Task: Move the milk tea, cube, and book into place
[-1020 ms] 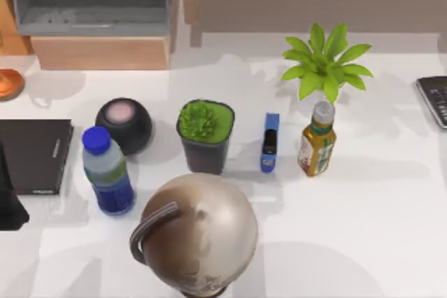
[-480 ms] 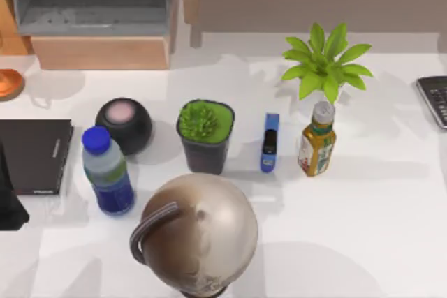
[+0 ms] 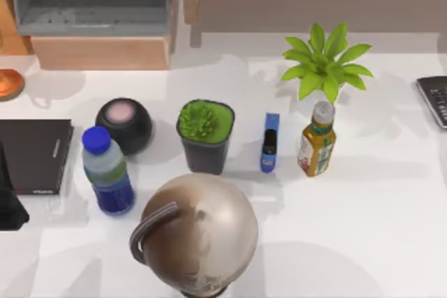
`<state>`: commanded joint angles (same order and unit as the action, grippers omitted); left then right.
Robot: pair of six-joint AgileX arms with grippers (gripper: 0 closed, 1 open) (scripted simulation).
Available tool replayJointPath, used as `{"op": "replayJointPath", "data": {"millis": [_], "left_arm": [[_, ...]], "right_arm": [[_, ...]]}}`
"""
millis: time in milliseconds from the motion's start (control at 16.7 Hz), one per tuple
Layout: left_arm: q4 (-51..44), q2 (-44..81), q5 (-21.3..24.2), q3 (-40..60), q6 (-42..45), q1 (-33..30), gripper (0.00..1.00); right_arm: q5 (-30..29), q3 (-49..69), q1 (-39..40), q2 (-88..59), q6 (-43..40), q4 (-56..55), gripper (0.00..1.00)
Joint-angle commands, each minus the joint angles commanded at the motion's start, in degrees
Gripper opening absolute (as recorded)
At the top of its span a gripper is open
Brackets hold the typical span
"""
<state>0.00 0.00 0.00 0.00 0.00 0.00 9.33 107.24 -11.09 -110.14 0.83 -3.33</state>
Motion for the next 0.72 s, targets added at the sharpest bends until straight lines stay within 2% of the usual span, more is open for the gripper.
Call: {"op": "replayJointPath", "data": {"millis": [720], "left_arm": [[0.0,0.0,0.0,0.0,0.0,0.0,1.00]], "right_arm": [[0.8,-9.2,-0.8,7.1,0.0,-2.2,1.00]]}}
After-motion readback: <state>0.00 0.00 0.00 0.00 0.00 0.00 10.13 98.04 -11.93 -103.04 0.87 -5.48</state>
